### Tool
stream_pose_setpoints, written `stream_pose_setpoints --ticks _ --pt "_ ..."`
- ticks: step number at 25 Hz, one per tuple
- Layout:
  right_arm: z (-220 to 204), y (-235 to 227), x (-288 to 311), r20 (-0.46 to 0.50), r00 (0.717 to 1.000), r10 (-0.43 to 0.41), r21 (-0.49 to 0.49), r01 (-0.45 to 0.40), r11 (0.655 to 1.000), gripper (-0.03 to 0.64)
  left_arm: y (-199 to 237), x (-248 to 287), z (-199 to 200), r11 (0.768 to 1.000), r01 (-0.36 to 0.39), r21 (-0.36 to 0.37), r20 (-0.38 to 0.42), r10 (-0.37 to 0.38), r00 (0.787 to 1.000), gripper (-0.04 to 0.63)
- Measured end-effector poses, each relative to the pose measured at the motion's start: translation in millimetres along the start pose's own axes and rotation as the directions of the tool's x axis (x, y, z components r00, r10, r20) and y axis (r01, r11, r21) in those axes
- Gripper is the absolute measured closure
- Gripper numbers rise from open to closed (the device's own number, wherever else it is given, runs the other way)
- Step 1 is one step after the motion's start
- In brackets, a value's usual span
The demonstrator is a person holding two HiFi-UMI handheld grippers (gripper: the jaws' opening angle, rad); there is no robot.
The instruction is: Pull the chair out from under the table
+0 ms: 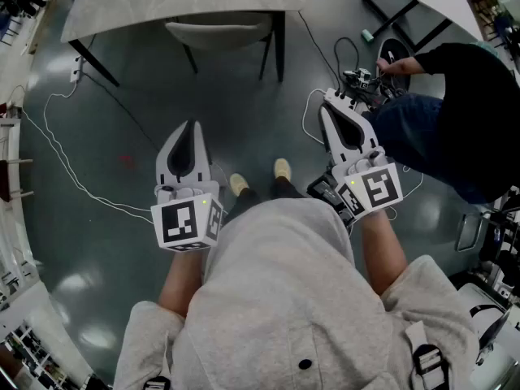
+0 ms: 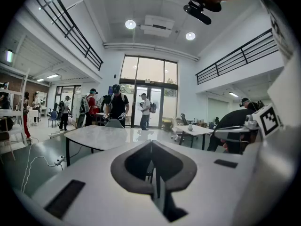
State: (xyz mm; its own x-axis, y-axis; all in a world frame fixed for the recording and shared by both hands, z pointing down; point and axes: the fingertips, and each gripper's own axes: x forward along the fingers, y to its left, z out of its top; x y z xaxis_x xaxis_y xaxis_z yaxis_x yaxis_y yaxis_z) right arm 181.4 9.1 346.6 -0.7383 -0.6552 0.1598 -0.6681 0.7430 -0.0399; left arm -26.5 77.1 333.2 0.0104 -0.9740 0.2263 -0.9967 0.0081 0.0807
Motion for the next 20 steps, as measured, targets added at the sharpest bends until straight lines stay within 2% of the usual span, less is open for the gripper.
stream_pose_setpoints --ticks 4,9,14,18,20 --pt "9.6 6.2 6.0 0.035 0.999 -0.028 0.109 0.024 0.994 0.591 -0.5 -0.4 -1.2 1.0 -0.001 -0.006 0.001 0.001 1.0 0.58" --pt "17.0 16.9 15.8 0.03 0.999 -0.035 0.103 0.032 0.994 0.591 3.7 -1.7 -3.4 1.0 -0.006 -0.01 0.0 0.006 1.0 0.58" --pt "31.4 27.7 24.1 0.037 0.996 -0.086 0.118 0.081 0.99 0.592 18.6 -7.4 -5.3 1.0 -0.026 -0.005 -0.009 0.026 1.0 0.58" --pt "38.6 35.6 33.7 0.04 0.99 -0.134 0.175 0.126 0.976 0.592 31.8 -8.8 -3.3 0.999 -0.043 0.001 -0.013 0.043 0.999 0.58" --pt "40.6 43.2 37.5 0.029 0.987 -0.16 0.167 0.153 0.974 0.592 38.0 -10.9 -2.8 0.999 -0.042 0.001 -0.013 0.042 0.999 0.58"
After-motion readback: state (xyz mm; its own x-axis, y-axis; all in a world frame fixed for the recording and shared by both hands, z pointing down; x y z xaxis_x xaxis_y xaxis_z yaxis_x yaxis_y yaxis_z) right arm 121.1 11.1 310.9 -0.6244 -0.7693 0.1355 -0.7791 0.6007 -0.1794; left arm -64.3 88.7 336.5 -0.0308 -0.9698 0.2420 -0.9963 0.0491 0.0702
